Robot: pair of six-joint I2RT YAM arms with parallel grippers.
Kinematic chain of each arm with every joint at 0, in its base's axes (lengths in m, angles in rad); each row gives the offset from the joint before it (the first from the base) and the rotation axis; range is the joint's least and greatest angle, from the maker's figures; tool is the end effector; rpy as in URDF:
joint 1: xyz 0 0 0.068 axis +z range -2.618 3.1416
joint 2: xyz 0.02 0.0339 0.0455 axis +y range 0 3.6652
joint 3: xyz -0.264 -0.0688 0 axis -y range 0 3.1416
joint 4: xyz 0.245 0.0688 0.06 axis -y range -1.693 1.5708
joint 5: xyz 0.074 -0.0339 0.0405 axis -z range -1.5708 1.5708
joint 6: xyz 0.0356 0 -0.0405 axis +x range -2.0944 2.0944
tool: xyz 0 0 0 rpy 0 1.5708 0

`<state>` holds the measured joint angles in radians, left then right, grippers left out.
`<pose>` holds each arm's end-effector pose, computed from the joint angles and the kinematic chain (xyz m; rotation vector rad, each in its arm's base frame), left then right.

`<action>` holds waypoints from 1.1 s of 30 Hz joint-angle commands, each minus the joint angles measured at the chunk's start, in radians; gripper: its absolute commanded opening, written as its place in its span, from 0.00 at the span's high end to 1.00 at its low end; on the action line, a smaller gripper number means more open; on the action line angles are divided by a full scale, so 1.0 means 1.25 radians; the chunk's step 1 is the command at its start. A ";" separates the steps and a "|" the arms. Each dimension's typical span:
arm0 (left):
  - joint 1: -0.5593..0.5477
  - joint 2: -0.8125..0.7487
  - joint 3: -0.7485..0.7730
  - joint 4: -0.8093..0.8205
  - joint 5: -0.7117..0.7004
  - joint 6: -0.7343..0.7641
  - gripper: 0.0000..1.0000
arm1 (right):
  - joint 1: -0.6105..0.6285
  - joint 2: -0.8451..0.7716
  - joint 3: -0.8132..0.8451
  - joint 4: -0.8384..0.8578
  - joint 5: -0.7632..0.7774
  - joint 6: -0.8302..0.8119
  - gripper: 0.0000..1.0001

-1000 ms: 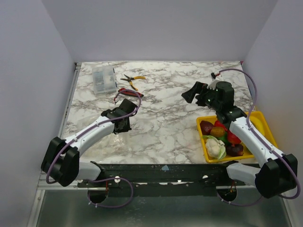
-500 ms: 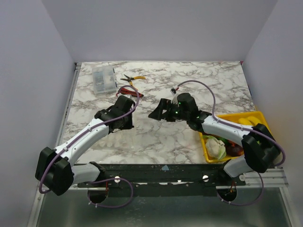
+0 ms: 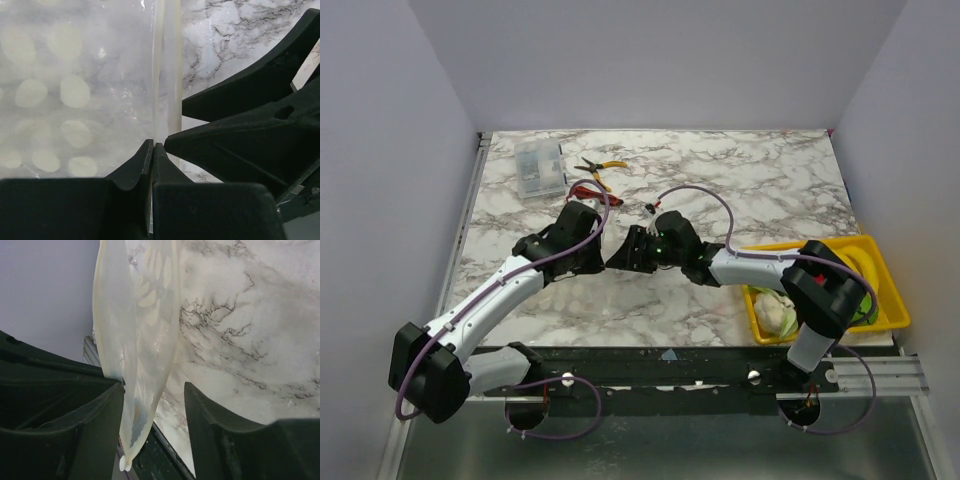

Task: Place the food in the zip-top bag and seal the zipper
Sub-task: Open the zipper of the food storage bag.

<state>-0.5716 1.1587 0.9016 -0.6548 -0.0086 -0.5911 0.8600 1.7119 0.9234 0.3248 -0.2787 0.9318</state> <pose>0.1966 -0.1261 0.2645 -0.0286 2.5464 -0.4690 0.2334 0.2862 0.1950 -0.1174 2.3197 1.3193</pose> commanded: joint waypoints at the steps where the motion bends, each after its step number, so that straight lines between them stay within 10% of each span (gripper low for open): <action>1: -0.004 -0.032 0.015 0.007 0.041 -0.002 1.00 | 0.015 0.037 0.034 0.035 0.003 0.028 0.50; 8: -0.004 -0.069 0.003 -0.005 -0.024 0.013 1.00 | 0.029 0.045 0.062 -0.001 0.022 0.041 0.99; 20: -0.010 -0.061 0.041 -0.040 -0.164 0.046 0.67 | 0.088 -0.021 0.050 -0.037 0.148 0.130 1.00; 24: -0.016 -0.055 0.062 -0.054 -0.183 0.067 0.71 | 0.098 -0.021 0.057 -0.055 0.176 0.138 1.00; 28: -0.019 -0.045 0.095 -0.092 -0.213 0.095 0.99 | 0.100 -0.019 0.055 -0.079 0.218 0.142 1.00; 33: -0.019 -0.042 0.168 -0.197 -0.293 0.140 1.00 | 0.100 -0.018 0.055 -0.173 0.406 0.089 1.00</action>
<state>-0.5915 1.1080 1.0275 -0.7753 -0.2550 -0.4805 0.9791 1.7054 0.9752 0.2272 0.0101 1.0943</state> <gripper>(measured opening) 0.011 0.007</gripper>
